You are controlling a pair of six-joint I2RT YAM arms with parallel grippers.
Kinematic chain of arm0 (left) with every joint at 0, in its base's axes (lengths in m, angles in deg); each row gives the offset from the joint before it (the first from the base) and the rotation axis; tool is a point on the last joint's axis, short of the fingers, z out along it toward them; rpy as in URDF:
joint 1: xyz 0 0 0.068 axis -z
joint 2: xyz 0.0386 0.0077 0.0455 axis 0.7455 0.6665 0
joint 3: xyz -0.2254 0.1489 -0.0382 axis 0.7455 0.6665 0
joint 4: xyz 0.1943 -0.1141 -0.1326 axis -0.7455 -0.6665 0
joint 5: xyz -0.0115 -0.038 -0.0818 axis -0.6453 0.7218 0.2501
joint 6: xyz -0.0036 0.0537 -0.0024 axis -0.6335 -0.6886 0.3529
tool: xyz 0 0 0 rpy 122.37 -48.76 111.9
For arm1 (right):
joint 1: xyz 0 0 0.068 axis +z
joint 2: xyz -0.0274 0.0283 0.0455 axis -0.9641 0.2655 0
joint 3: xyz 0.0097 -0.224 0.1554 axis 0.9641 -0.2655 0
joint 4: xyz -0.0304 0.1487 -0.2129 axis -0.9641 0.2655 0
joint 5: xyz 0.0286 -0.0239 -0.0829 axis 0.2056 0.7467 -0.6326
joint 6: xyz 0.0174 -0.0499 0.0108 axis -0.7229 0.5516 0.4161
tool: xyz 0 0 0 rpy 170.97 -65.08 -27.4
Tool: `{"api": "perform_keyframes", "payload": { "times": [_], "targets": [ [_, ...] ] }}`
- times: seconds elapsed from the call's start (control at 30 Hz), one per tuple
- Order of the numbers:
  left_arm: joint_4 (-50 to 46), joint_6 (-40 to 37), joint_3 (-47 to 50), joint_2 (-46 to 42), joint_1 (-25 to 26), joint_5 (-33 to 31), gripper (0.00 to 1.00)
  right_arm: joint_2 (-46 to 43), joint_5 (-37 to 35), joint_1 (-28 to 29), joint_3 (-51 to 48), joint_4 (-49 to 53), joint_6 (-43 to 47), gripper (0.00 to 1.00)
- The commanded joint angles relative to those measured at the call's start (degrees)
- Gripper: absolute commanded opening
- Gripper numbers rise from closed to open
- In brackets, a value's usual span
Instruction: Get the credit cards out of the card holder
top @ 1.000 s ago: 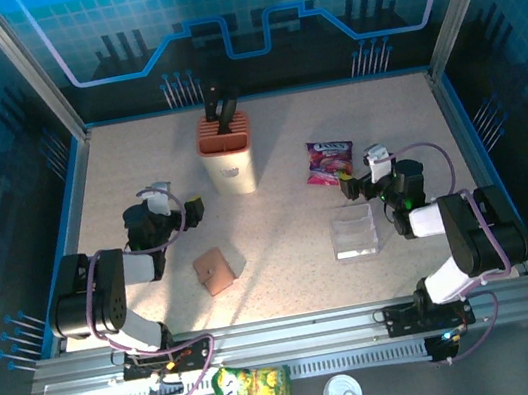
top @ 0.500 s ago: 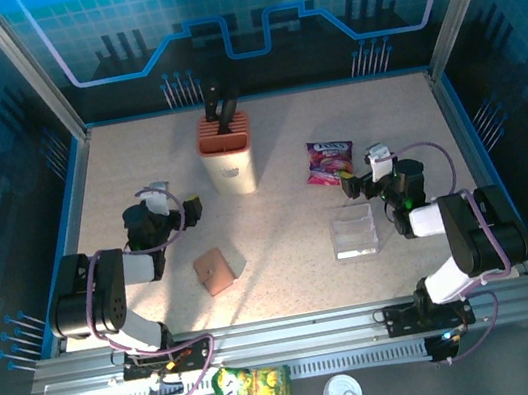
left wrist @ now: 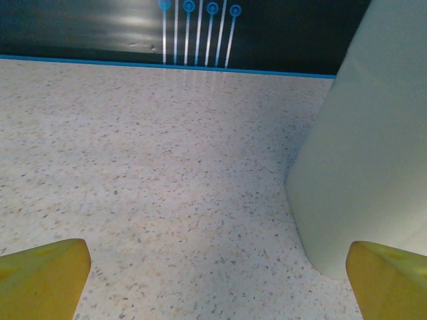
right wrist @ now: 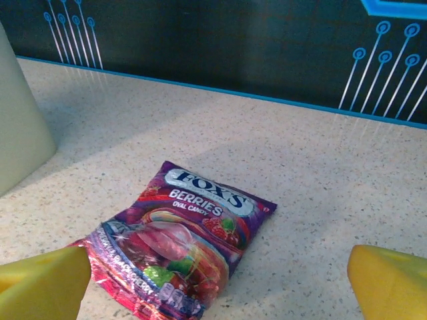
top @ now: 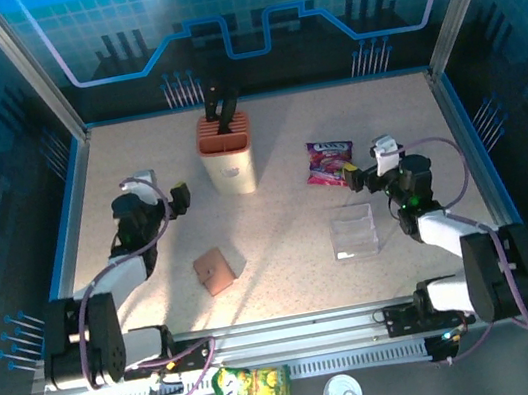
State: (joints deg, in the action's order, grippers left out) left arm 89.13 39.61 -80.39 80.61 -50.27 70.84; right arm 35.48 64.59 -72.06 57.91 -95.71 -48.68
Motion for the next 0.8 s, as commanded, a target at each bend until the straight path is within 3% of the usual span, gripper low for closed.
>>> {"api": "perform_keyframes", "payload": {
  "times": [0.0,0.27,0.47,0.63,0.77],
  "targets": [
    [-13.2,3.4,-3.6,-4.6,0.9,-3.2,0.99,-3.6,-2.1,2.3,4.4,14.8,-2.1,0.99],
    [-40.3,11.3,-13.9,-12.1,1.1,0.4,0.99,-10.4,-4.5,7.1,15.6,45.3,-8.4,0.94],
    [-53.7,13.9,-21.8,-12.6,1.1,3.9,0.99,-10.6,-6.1,7.5,22.9,63.3,-14.4,0.87],
    [-59.9,10.6,-26.5,-10.3,1.1,8.7,0.99,-10.4,-7.7,7.5,25.3,73.1,-17.9,0.74],
    [-57.0,9.1,-23.4,-10.6,1.1,8.1,0.99,-11.3,-8.4,7.5,23.5,75.9,-19.2,0.65]
  ]
}}
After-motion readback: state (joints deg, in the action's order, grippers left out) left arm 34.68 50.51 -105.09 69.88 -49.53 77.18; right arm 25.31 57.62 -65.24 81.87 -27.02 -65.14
